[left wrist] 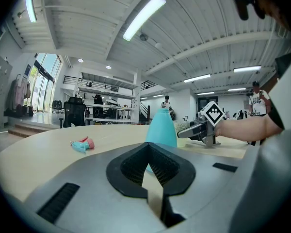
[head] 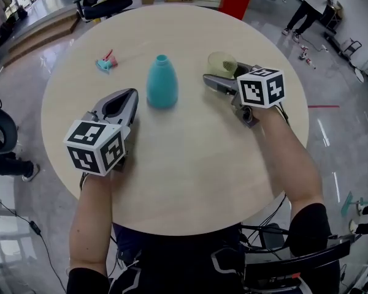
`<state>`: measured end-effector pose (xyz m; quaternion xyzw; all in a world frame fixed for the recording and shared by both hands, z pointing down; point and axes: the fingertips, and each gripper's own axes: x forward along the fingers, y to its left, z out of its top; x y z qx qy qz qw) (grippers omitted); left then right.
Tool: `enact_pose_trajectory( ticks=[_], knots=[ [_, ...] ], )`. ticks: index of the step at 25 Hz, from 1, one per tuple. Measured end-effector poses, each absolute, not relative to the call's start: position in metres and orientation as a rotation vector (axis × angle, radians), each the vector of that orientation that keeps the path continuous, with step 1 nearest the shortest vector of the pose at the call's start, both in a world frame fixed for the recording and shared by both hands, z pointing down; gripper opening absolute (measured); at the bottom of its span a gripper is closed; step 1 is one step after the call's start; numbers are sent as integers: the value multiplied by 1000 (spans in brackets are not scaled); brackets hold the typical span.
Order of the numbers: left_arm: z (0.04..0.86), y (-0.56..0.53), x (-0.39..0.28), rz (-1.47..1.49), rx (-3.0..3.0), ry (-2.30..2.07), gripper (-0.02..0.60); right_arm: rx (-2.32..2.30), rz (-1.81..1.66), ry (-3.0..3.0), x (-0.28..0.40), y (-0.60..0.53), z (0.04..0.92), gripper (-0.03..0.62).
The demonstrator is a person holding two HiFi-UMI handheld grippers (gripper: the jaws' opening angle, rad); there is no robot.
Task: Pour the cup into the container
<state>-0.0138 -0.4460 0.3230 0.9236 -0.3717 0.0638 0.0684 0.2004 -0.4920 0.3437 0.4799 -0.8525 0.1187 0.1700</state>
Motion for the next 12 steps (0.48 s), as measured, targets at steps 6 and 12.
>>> enact_pose_trajectory(
  ticks=[6,12],
  knots=[
    [324,-448,-13,190,2783,-1122,-8,1405,363,-2490,203,-495,346,376],
    [325,-450,-15,191,2781,-1119,-8,1467,336,-2466,207,-491,343,379]
  ],
)
